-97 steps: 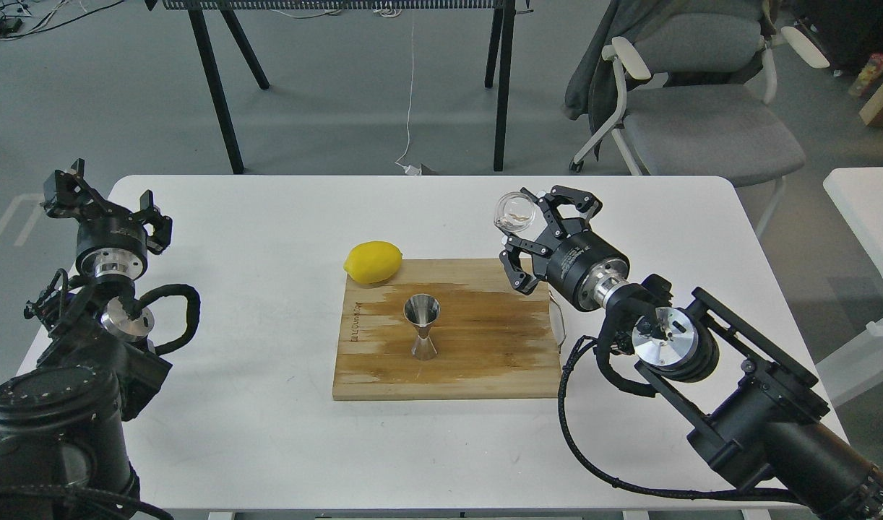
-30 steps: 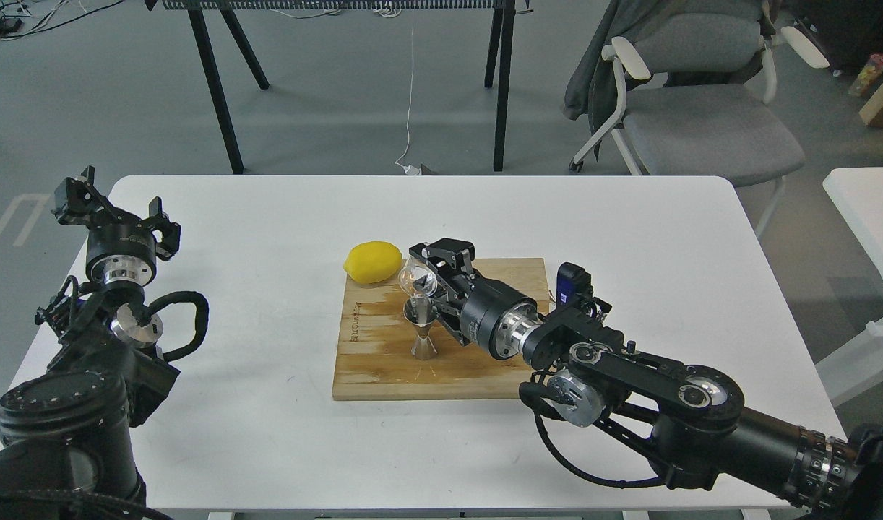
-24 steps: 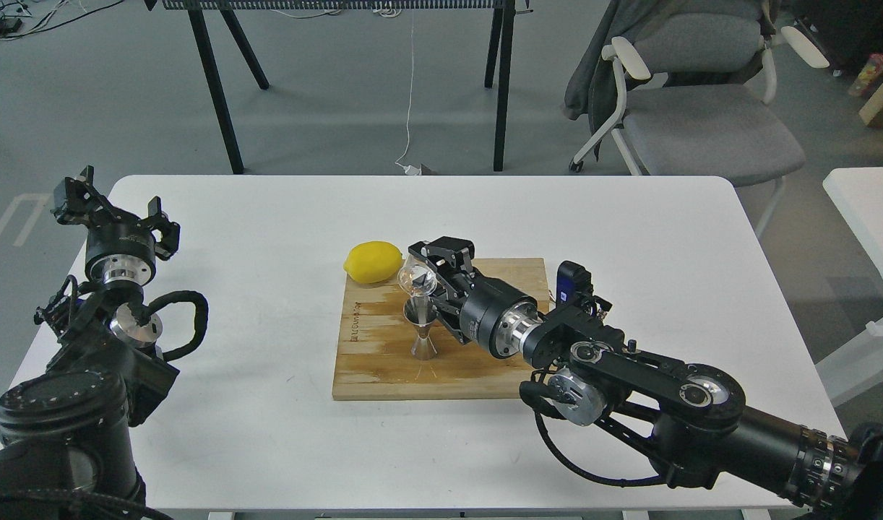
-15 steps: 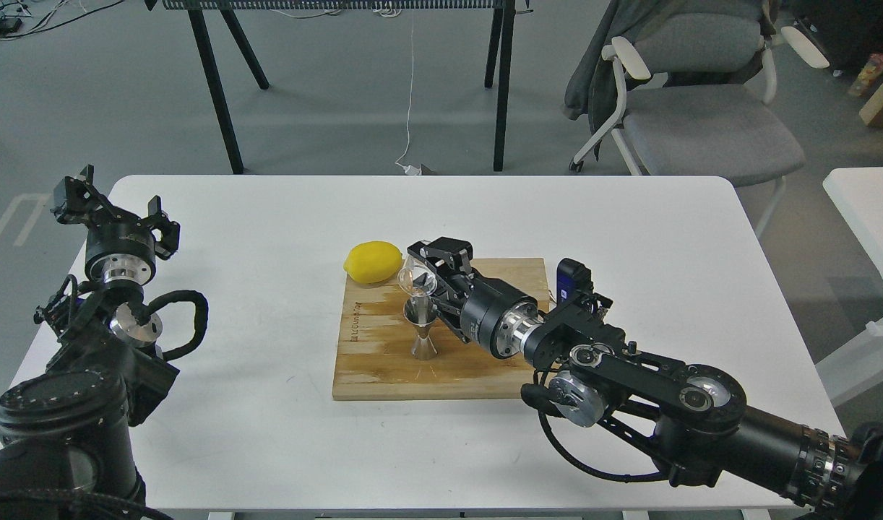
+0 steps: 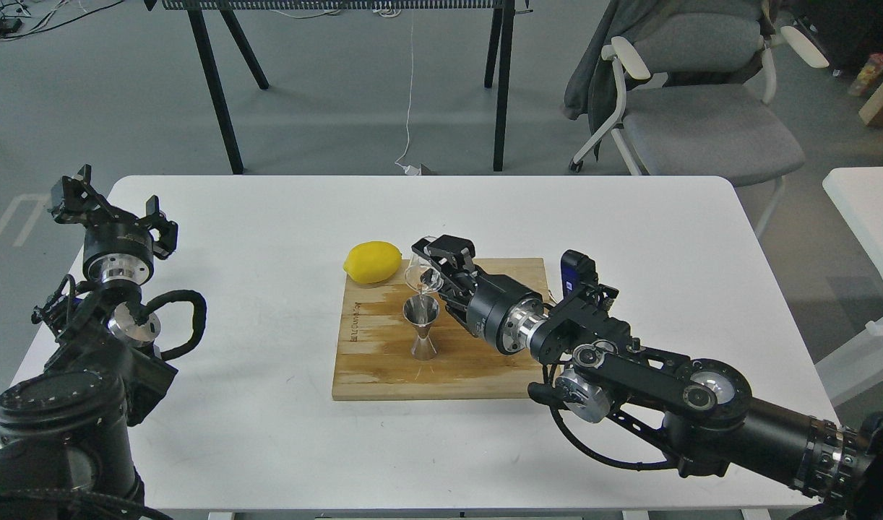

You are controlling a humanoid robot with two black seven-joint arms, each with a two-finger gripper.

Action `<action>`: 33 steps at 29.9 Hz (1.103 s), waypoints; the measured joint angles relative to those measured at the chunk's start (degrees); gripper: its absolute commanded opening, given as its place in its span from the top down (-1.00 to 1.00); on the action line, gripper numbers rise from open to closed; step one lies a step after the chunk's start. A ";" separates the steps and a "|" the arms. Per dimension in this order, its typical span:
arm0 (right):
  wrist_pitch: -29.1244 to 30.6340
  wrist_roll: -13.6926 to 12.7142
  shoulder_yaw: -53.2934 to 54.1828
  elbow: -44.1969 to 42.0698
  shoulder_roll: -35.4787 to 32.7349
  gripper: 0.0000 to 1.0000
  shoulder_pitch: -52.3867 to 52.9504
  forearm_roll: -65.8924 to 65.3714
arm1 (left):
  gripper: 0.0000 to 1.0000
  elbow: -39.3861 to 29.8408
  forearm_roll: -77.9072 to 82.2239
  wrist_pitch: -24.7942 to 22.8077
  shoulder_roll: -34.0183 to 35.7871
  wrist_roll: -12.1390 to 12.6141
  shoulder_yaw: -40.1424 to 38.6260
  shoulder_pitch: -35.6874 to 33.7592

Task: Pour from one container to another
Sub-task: 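Tilt the glass with the right gripper to pour into the jigger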

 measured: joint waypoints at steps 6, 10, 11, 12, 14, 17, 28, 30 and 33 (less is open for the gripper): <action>0.04 0.00 -1.76 0.00 -0.03 0.13 0.49 -0.24 | -1.00 0.00 0.00 0.00 -0.20 0.00 0.00 0.08; 0.04 0.00 -2.06 -0.04 0.09 0.13 0.53 -1.41 | -1.00 0.00 0.00 0.00 -0.21 0.00 0.01 0.09; 0.04 0.00 -2.07 -0.05 0.10 0.13 0.53 -1.61 | -1.00 0.00 0.00 0.00 -0.21 0.00 0.01 0.09; 0.04 0.00 -2.08 -0.05 0.10 0.13 0.53 -1.75 | -1.00 0.00 0.00 0.00 -0.21 0.00 0.01 0.09; 0.04 0.00 -2.09 -0.06 0.10 0.13 0.53 -1.89 | -1.00 0.00 0.00 0.00 -0.21 0.00 0.01 0.09; 0.04 0.00 -2.23 -0.13 0.08 0.13 0.66 -2.30 | -1.00 0.00 0.00 0.00 -0.21 0.00 0.01 0.09; 0.02 0.05 -4.36 -0.34 -0.33 0.13 2.01 -4.33 | -1.00 0.01 0.00 0.00 -0.21 0.00 0.01 0.09; 0.02 0.06 -4.44 -0.42 -0.33 0.13 2.17 -4.78 | -1.00 0.01 0.00 0.00 -0.21 0.00 0.01 0.09; 0.02 0.06 -4.52 -0.89 -0.34 0.13 2.60 -5.09 | -1.00 0.01 0.00 0.00 -0.21 0.00 0.01 0.09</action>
